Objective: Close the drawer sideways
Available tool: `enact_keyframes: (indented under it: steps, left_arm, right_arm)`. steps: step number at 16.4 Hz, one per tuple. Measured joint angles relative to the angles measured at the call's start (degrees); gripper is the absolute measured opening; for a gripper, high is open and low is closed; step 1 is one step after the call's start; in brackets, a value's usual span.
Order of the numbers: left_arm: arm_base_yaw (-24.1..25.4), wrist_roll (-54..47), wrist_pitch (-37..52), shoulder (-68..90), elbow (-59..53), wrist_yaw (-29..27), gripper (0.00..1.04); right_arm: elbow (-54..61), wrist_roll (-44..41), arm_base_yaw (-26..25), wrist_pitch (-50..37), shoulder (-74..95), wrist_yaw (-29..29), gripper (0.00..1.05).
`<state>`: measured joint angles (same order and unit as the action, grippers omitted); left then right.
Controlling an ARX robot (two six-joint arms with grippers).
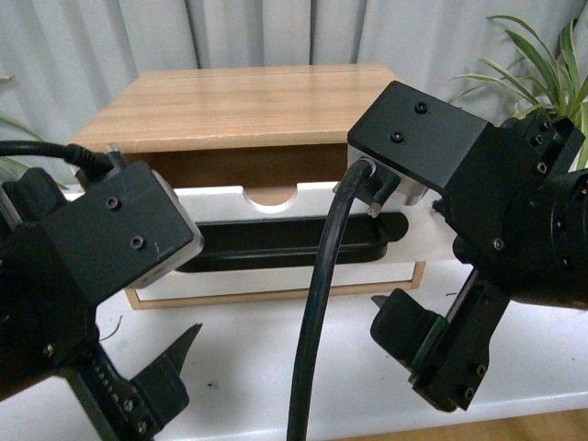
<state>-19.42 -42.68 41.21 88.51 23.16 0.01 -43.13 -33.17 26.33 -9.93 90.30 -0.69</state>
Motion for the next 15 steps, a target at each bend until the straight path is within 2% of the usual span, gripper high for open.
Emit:
enact_keyframes:
  steps: [6, 8, 9, 12, 15]
  left_arm:
    - [1.62, -1.27, 0.68, 7.41, 7.13, 0.07, 0.98]
    - [3.15, -2.80, -1.33, 14.32, 15.56, 0.09, 0.98]
    - [3.52, -2.82, -2.01, 14.78, 16.50, 0.15, 0.98]
    - [3.48, -2.40, -2.23, 12.17, 14.58, 0.63, 0.98]
    - [3.06, -0.02, -3.45, 1.11, 7.34, -0.11, 0.98]
  right_arm:
    - [-4.42, -0.66, -2.99, -1.16, 5.73, 1.20, 0.98]
    - [-15.82, -0.63, -7.28, 0.24, 15.23, 2.69, 0.98]
    - [-17.35, 0.22, -7.21, 0.76, 17.29, 2.78, 0.98]
    - [-15.56, 0.96, -7.13, -0.02, 14.97, 3.91, 0.98]
    - [-7.32, 1.95, -7.13, -3.10, 5.66, 3.93, 0.98]
